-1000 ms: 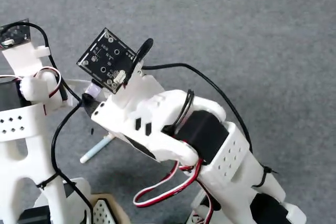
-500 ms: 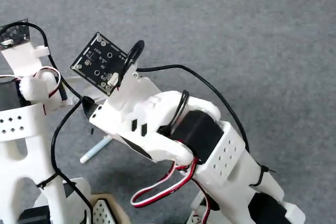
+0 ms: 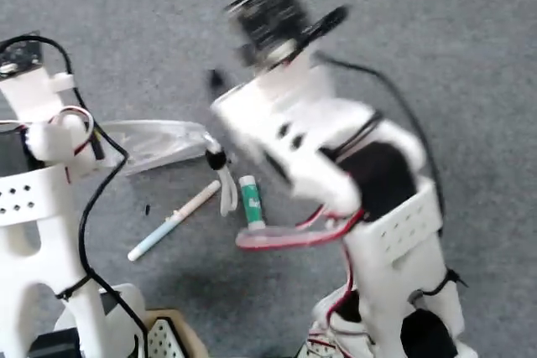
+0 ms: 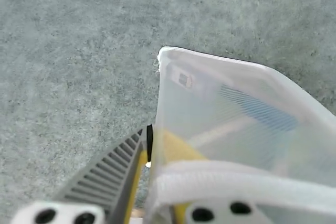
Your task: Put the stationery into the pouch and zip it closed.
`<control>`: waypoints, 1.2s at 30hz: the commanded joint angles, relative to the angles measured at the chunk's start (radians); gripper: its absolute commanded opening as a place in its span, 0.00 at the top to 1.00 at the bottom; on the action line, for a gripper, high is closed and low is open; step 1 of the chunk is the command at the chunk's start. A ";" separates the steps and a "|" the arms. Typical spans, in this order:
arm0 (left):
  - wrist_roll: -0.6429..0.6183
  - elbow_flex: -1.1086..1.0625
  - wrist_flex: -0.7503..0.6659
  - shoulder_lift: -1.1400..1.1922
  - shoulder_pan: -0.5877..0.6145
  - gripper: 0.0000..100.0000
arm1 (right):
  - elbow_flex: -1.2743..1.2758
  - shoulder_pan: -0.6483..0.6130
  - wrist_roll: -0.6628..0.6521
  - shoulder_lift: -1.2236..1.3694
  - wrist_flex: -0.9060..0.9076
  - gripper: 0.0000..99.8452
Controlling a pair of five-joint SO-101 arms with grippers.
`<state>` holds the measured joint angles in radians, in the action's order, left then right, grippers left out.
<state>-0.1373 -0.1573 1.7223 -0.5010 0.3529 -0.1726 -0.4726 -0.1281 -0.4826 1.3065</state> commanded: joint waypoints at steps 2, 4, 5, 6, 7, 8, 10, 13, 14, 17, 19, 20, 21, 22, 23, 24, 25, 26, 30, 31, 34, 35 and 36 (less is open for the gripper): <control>-0.012 0.047 -0.023 0.028 0.110 0.97 | 0.030 0.224 -0.003 -0.002 0.006 0.85; -0.012 0.048 -0.021 0.028 0.116 0.97 | 0.088 0.275 -0.002 0.002 0.006 0.85; -0.012 0.045 -0.021 0.028 0.117 0.97 | 0.122 0.290 -0.002 0.007 0.006 0.85; -0.012 0.044 -0.020 0.028 0.117 0.97 | 0.151 0.298 0.002 0.012 0.006 0.84; -0.012 0.044 -0.014 0.028 0.117 0.97 | 0.183 0.302 0.018 0.016 0.006 0.84; -0.012 0.050 -0.002 0.028 0.116 0.97 | 0.216 0.302 0.043 0.019 0.006 0.84; -0.012 0.050 0.003 0.028 0.113 0.97 | 0.282 0.295 0.083 0.030 0.006 0.84; -0.012 0.048 0.006 0.028 0.113 0.97 | 0.371 0.230 0.114 0.044 0.006 0.84; -0.012 0.047 0.006 0.028 0.114 0.97 | 0.400 0.210 0.121 0.047 0.006 0.84; -0.012 0.044 0.006 0.028 0.114 0.97 | 0.472 0.137 0.166 0.059 0.006 0.84; -0.012 0.044 0.006 0.029 0.113 0.97 | 0.515 0.080 0.193 0.074 0.005 0.84; -0.012 0.044 0.006 0.029 0.113 0.97 | 0.532 0.055 0.204 0.084 0.000 0.84; -0.012 0.044 0.006 0.029 0.113 0.97 | 0.545 0.034 0.212 0.097 -0.002 0.84; -0.012 0.044 0.006 0.029 0.113 0.97 | 0.553 0.018 0.209 0.116 -0.005 0.84; -0.012 0.044 0.006 0.029 0.113 0.97 | 0.559 0.008 0.209 0.139 -0.018 0.84; -0.012 0.044 0.006 0.029 0.114 0.97 | 0.561 0.005 0.209 0.166 -0.028 0.82; -0.012 0.042 0.008 0.029 0.114 0.97 | 0.561 0.002 0.210 0.202 -0.035 0.81; -0.012 0.042 0.008 0.029 0.114 0.97 | 0.558 0.000 0.210 0.243 -0.037 0.79; -0.012 0.042 0.008 0.029 0.113 0.97 | 0.527 0.000 0.210 0.441 -0.060 0.79; -0.012 0.042 0.008 0.029 0.114 0.97 | 0.518 0.000 0.210 0.486 -0.069 0.79; -0.012 0.042 0.008 0.029 0.116 0.97 | 0.475 -0.032 0.210 0.584 -0.072 0.79; -0.012 0.042 0.008 0.029 0.117 0.97 | 0.466 -0.048 0.210 0.602 -0.071 0.79; -0.012 0.042 0.008 0.029 0.117 0.97 | 0.461 -0.064 0.210 0.611 -0.072 0.79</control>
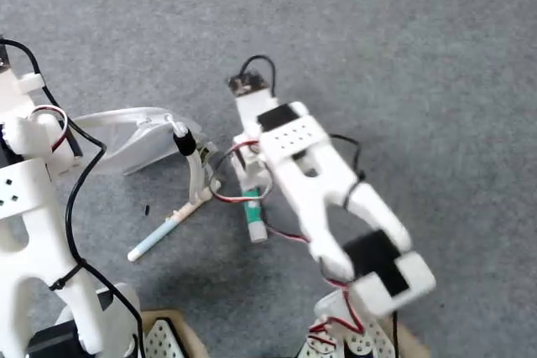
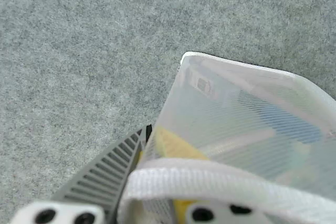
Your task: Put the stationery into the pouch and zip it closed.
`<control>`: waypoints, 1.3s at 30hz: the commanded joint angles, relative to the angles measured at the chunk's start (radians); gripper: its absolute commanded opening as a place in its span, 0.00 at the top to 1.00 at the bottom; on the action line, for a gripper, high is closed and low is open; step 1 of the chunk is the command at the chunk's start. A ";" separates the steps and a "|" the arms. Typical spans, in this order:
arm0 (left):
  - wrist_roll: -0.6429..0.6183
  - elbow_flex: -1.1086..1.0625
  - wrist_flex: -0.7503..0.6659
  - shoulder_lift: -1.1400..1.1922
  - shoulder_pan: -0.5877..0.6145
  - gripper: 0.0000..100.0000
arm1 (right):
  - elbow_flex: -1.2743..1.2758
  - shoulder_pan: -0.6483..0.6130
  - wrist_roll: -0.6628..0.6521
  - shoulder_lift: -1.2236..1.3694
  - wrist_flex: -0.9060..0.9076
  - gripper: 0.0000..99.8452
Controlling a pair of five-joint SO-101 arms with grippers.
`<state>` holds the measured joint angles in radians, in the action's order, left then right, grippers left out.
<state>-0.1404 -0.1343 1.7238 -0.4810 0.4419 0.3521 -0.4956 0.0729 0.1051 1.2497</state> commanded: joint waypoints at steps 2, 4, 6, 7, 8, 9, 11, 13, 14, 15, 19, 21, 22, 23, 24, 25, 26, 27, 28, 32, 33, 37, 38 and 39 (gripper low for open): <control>-0.009 0.019 0.006 0.009 0.028 0.97 | -0.074 -0.077 0.009 0.025 -0.017 0.79; -0.009 0.019 0.006 0.009 0.028 0.97 | -0.088 -0.097 0.009 0.031 -0.020 0.79; -0.009 0.019 0.006 0.009 0.028 0.97 | -0.091 -0.100 0.009 0.033 -0.041 0.79; -0.009 0.019 0.006 0.009 0.027 0.97 | -0.090 -0.098 0.009 0.035 -0.057 0.79; -0.009 0.019 0.005 0.009 0.027 0.97 | -0.090 -0.098 0.009 0.035 -0.066 0.79; -0.008 0.019 0.005 0.009 0.027 0.97 | -0.090 -0.098 0.009 0.035 -0.072 0.79; -0.008 0.019 0.005 0.009 0.027 0.97 | -0.093 -0.098 0.009 0.035 -0.074 0.79; -0.008 0.019 0.005 0.009 0.028 0.97 | -0.094 -0.097 0.009 0.035 -0.075 0.79; -0.008 0.019 0.005 0.009 0.028 0.97 | -0.093 -0.097 0.009 0.035 -0.078 0.79; -0.008 0.019 0.005 0.009 0.028 0.97 | -0.090 -0.097 0.009 0.035 -0.084 0.79; -0.008 0.019 0.005 0.009 0.028 0.97 | -0.096 -0.097 0.009 0.067 -0.086 0.79; -0.008 0.019 0.005 0.009 0.030 0.97 | -0.096 -0.097 0.009 0.099 -0.087 0.79; -0.008 0.019 0.005 0.008 0.030 0.97 | -0.096 -0.095 0.009 0.116 -0.087 0.79; -0.008 0.019 0.005 0.008 0.030 0.97 | -0.096 -0.095 0.009 0.130 -0.087 0.79; -0.008 0.019 0.005 0.008 0.030 0.97 | -0.097 -0.095 0.008 0.140 -0.087 0.79; -0.008 0.019 0.005 0.008 0.030 0.97 | -0.099 -0.095 0.008 0.151 -0.089 0.79; -0.008 0.019 0.005 0.008 0.030 0.97 | -0.107 -0.095 0.008 0.160 -0.089 0.79; -0.008 0.019 0.005 0.008 0.030 0.97 | -0.114 -0.095 0.008 0.168 -0.089 0.79; -0.008 0.019 0.005 0.008 0.030 0.97 | -0.122 -0.095 0.008 0.170 -0.087 0.79; -0.008 0.019 0.005 0.008 0.030 0.97 | -0.134 -0.071 0.003 0.173 -0.087 0.79; -0.008 0.019 0.005 0.008 0.030 0.97 | -0.134 -0.064 0.002 0.174 -0.089 0.80; -0.006 0.019 0.005 0.008 0.025 0.97 | -0.134 -0.044 0.000 0.174 -0.124 0.85; -0.006 0.019 0.005 0.008 0.025 0.97 | -0.134 -0.043 0.000 0.174 -0.126 0.85; -0.006 0.021 0.005 0.008 0.025 0.97 | -0.134 -0.041 0.000 0.174 -0.130 0.85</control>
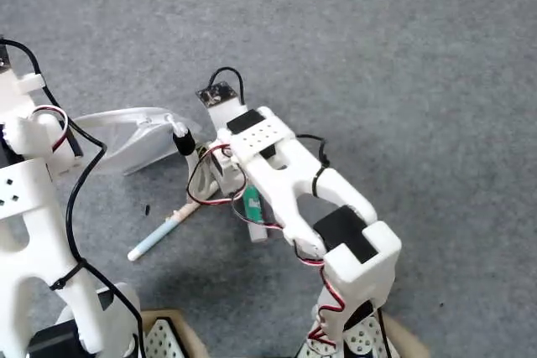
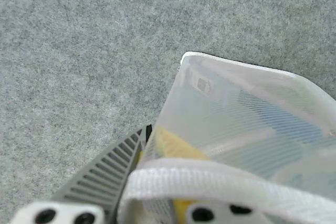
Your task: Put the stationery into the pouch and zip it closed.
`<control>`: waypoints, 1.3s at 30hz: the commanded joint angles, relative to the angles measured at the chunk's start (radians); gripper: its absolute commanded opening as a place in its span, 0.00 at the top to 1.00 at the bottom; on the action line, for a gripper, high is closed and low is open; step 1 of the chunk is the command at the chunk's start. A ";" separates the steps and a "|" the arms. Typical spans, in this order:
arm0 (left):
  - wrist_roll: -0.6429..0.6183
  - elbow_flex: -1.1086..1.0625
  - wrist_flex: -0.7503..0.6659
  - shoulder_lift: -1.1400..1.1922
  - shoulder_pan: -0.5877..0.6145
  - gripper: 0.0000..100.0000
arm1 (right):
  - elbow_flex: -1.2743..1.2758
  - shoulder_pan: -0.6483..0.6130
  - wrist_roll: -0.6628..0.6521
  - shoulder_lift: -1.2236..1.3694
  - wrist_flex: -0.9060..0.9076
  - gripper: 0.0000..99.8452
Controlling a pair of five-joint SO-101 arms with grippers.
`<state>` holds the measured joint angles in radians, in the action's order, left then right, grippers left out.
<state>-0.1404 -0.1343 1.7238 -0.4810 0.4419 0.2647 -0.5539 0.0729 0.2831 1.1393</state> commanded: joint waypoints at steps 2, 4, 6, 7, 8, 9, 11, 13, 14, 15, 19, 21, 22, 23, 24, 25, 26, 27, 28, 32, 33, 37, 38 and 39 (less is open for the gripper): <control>-0.006 0.021 0.005 0.008 0.027 0.97 | -0.047 0.017 0.000 -0.004 -0.020 0.85; -0.006 0.021 0.005 0.008 0.028 0.97 | -0.047 0.017 0.000 -0.004 -0.020 0.85; -0.006 0.021 0.005 0.008 0.028 0.97 | -0.047 0.017 0.000 -0.004 -0.020 0.85; -0.006 0.021 0.005 0.008 0.028 0.97 | -0.047 0.017 0.000 -0.004 -0.020 0.85; -0.006 0.021 0.005 0.008 0.028 0.97 | -0.045 0.017 0.000 -0.004 -0.020 0.85; -0.006 0.021 0.005 0.008 0.030 0.97 | -0.044 0.017 0.000 -0.004 -0.020 0.85; -0.006 0.021 0.005 0.008 0.030 0.97 | -0.041 0.017 0.000 -0.004 -0.018 0.85; -0.006 0.021 0.005 0.008 0.030 0.97 | -0.041 0.018 0.000 -0.004 -0.015 0.85; -0.006 0.021 0.005 0.008 0.030 0.97 | -0.041 0.018 0.000 -0.004 -0.014 0.85; -0.006 0.021 0.005 0.008 0.030 0.97 | -0.041 0.023 0.000 -0.004 -0.014 0.86; -0.006 0.021 0.005 0.008 0.030 0.97 | -0.045 0.048 -0.002 -0.004 -0.020 0.94; -0.006 0.021 0.005 0.008 0.030 0.97 | -0.047 0.054 -0.002 -0.004 -0.020 0.95; -0.006 0.021 0.005 0.008 0.030 0.97 | -0.047 0.057 -0.002 -0.004 -0.020 0.96; -0.006 0.021 0.005 0.008 0.030 0.97 | -0.047 0.060 -0.002 -0.004 -0.020 0.96; -0.006 0.021 0.005 0.008 0.030 0.97 | -0.047 0.061 -0.002 -0.004 -0.021 0.96; -0.006 0.021 0.005 0.008 0.030 0.97 | -0.047 0.061 -0.002 -0.007 -0.021 0.96; -0.006 0.021 0.005 0.008 0.030 0.97 | -0.047 0.061 -0.002 -0.010 -0.021 0.96; -0.006 0.021 0.005 0.008 0.030 0.97 | -0.050 0.061 -0.002 -0.012 -0.021 0.96; -0.006 0.021 0.005 0.008 0.030 0.97 | -0.062 0.060 -0.002 -0.013 -0.020 0.96; -0.006 0.021 0.005 0.008 0.030 0.97 | -0.150 0.066 -0.060 -0.015 0.002 0.99; -0.006 0.021 0.005 0.008 0.030 0.97 | -0.182 0.071 -0.089 -0.015 0.023 0.99; -0.006 0.021 0.005 0.008 0.030 0.97 | -0.349 0.106 -0.126 -0.015 0.127 0.99; -0.006 0.019 0.005 0.008 0.030 0.97 | -0.395 0.117 -0.127 -0.015 0.153 0.99; -0.006 0.019 0.005 0.008 0.030 0.97 | -0.443 0.127 -0.129 -0.015 0.178 0.99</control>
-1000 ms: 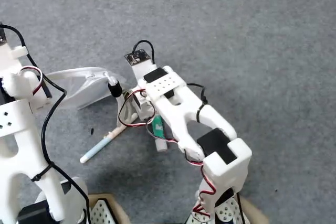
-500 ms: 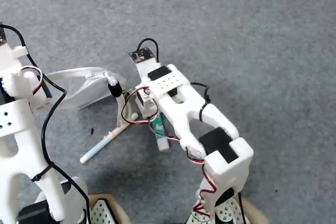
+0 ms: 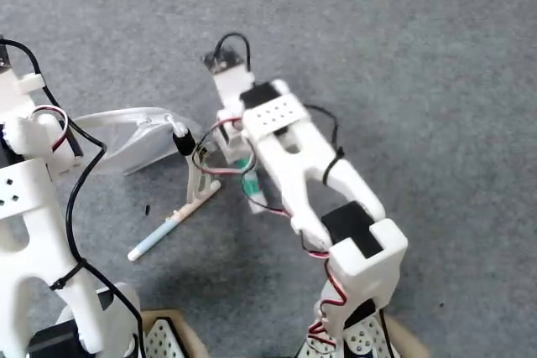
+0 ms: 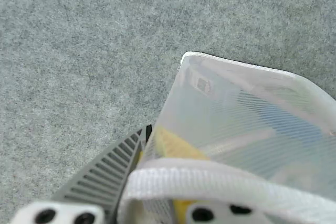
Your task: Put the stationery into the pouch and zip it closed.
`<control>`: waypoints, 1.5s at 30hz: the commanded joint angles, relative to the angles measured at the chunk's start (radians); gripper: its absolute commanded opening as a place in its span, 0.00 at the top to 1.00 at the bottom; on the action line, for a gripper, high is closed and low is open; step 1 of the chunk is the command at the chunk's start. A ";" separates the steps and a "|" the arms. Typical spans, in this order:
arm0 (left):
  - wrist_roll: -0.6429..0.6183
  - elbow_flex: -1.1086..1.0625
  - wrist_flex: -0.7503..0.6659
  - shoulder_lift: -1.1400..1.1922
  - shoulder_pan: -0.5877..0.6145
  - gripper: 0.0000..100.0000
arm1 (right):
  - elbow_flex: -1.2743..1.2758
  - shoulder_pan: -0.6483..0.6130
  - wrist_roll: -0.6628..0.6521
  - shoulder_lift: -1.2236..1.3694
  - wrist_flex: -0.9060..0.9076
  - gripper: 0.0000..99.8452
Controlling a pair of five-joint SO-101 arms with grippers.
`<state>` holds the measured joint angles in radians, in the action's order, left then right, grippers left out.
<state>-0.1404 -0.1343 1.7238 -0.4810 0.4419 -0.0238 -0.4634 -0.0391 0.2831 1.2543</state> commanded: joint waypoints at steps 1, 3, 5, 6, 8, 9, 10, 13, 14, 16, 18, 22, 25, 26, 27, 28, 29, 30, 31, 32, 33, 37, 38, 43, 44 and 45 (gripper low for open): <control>-0.006 0.019 0.005 0.008 0.030 0.97 | -0.205 0.048 -0.018 -0.015 0.091 0.99; -0.006 0.019 0.005 0.008 0.030 0.97 | -0.305 0.068 -0.018 -0.015 0.146 0.99; -0.006 0.019 0.005 0.008 0.030 0.97 | -0.412 0.078 -0.023 -0.015 0.193 0.99; -0.008 0.019 0.005 0.008 0.030 0.97 | -0.470 0.078 -0.023 -0.015 0.213 0.99; -0.008 0.019 0.005 0.008 0.027 0.97 | -0.595 0.072 -0.023 -0.013 0.252 0.99; -0.008 0.019 0.005 0.008 0.025 0.97 | -0.659 0.068 -0.023 -0.013 0.273 0.99; -0.008 0.019 0.006 0.008 0.024 0.97 | -0.725 0.055 -0.023 -0.013 0.292 0.99; -0.009 0.019 0.009 0.008 0.024 0.97 | -0.909 0.029 -0.023 -0.013 0.344 0.99; -0.009 0.021 0.017 0.008 0.024 0.97 | -0.961 0.018 -0.023 -0.013 0.354 0.99; -0.011 0.019 0.020 0.008 0.024 0.97 | -1.061 -0.003 -0.023 -0.013 0.371 0.99; -0.011 0.019 0.020 0.008 0.024 0.97 | -1.141 -0.028 -0.023 -0.012 0.379 0.99; -0.014 0.019 0.020 0.008 0.024 0.97 | -1.262 -0.078 -0.023 -0.012 0.376 0.99; -0.014 0.019 0.020 0.008 0.024 0.97 | -1.336 -0.123 -0.023 -0.008 0.376 0.99; -0.014 0.019 0.020 0.008 0.024 0.97 | -1.362 -0.140 -0.023 -0.007 0.374 0.99; -0.014 0.019 0.020 0.008 0.024 0.97 | -1.385 -0.155 -0.023 -0.005 0.373 0.99; -0.014 0.019 0.020 0.008 0.024 0.97 | -1.409 -0.173 -0.023 -0.005 0.373 0.99; -0.014 0.019 0.020 0.008 0.024 0.97 | -1.432 -0.192 -0.023 -0.005 0.371 0.99; -0.014 0.019 0.020 0.008 0.024 0.97 | -1.455 -0.210 -0.023 -0.005 0.371 0.99; -0.014 0.019 0.020 0.008 0.024 0.97 | -1.480 -0.229 -0.023 -0.005 0.371 0.99; -0.014 0.019 0.020 0.008 0.024 0.97 | -1.501 -0.247 -0.023 -0.005 0.371 0.99; -0.014 0.019 0.020 0.008 0.024 0.97 | -1.518 -0.261 -0.020 -0.005 0.371 0.99; -0.014 0.019 0.020 0.008 0.024 0.97 | -1.580 -0.313 -0.015 -0.004 0.379 0.99; -0.014 0.019 0.020 0.008 0.024 0.97 | -1.589 -0.325 -0.015 -0.004 0.382 0.99; -0.014 0.019 0.020 0.008 0.024 0.97 | -1.646 -0.399 -0.015 -0.004 0.437 0.99; -0.014 0.019 0.020 0.008 0.024 0.97 | -1.649 -0.413 -0.015 -0.007 0.446 0.99; -0.014 0.019 0.020 0.008 0.024 0.97 | -1.650 -0.420 -0.015 -0.012 0.454 0.99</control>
<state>-0.1450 -0.1343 1.7346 -0.4810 0.4419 -1.6364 -0.8485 -0.0514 0.2816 1.6916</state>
